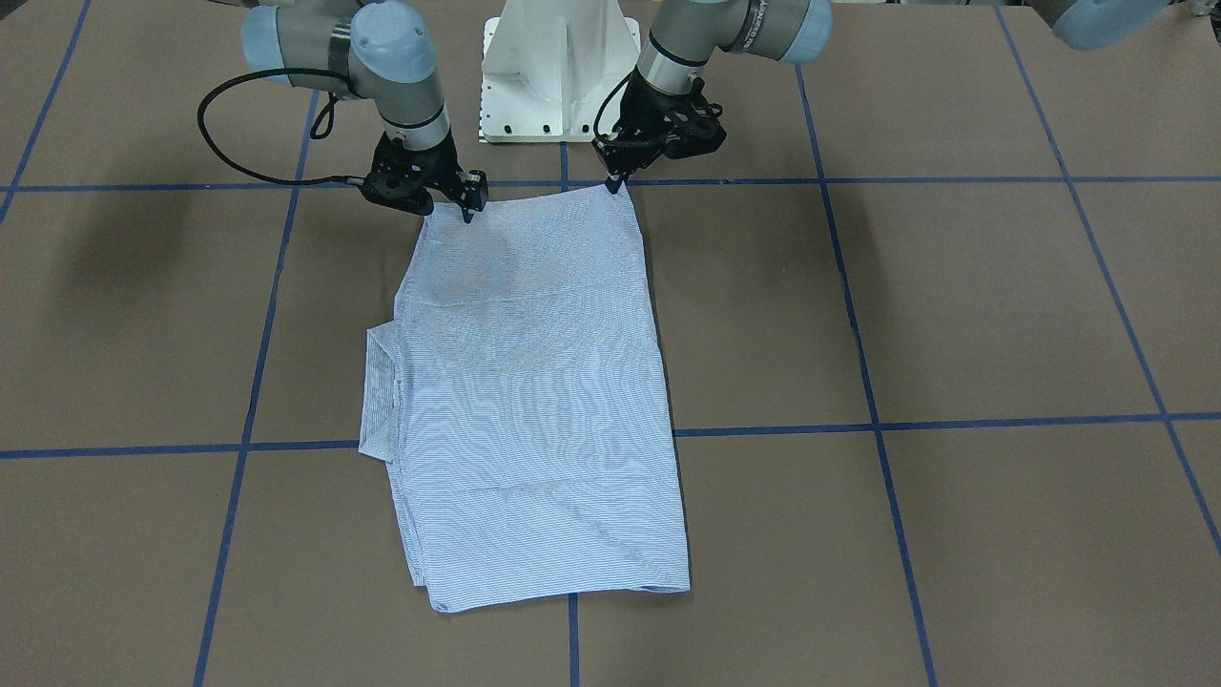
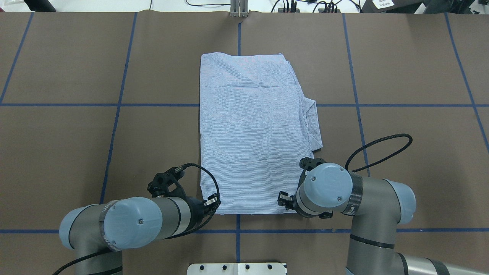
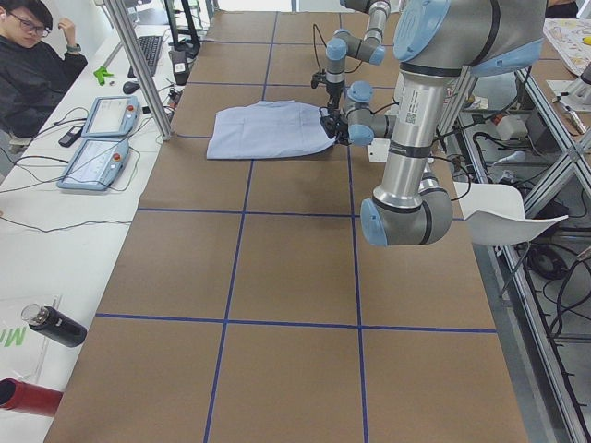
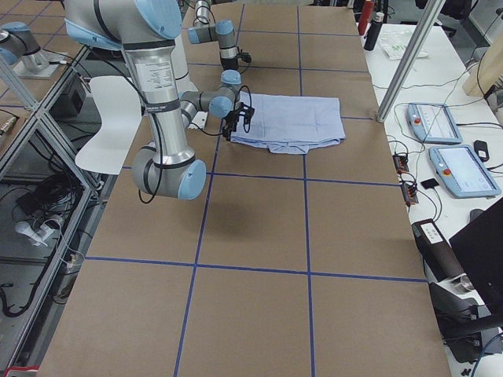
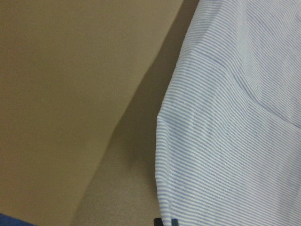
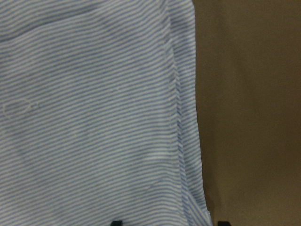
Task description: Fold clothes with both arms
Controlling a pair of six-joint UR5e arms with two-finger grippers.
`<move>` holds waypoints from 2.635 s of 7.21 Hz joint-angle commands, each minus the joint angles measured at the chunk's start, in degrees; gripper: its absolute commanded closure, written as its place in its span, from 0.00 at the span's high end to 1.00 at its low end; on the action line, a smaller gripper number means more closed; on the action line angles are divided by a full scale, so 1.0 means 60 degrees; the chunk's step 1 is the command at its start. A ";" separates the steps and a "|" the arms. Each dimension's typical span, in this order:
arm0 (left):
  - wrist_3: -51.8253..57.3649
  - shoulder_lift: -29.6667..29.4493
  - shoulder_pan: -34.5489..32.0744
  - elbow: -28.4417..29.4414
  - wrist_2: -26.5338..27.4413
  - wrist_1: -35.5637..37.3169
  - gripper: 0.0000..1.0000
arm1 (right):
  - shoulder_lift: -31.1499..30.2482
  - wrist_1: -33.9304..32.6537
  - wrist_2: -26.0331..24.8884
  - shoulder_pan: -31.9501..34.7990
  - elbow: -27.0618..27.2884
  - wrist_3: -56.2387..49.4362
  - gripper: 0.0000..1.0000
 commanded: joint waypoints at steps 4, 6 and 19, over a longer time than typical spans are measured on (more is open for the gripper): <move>0.0000 0.0016 -0.0007 -0.0009 -0.0009 -0.0012 0.00 | 0.0049 0.0000 0.0014 0.0072 0.0006 0.0000 0.41; 0.0000 0.0001 -0.0007 -0.0009 -0.0009 -0.0013 0.00 | 0.0049 0.0000 0.0015 0.0072 0.0006 0.0000 0.42; 0.0000 0.0016 -0.0022 -0.0009 0.0006 0.0002 0.00 | 0.0049 -0.0117 0.0044 0.0087 -0.0023 0.0087 0.09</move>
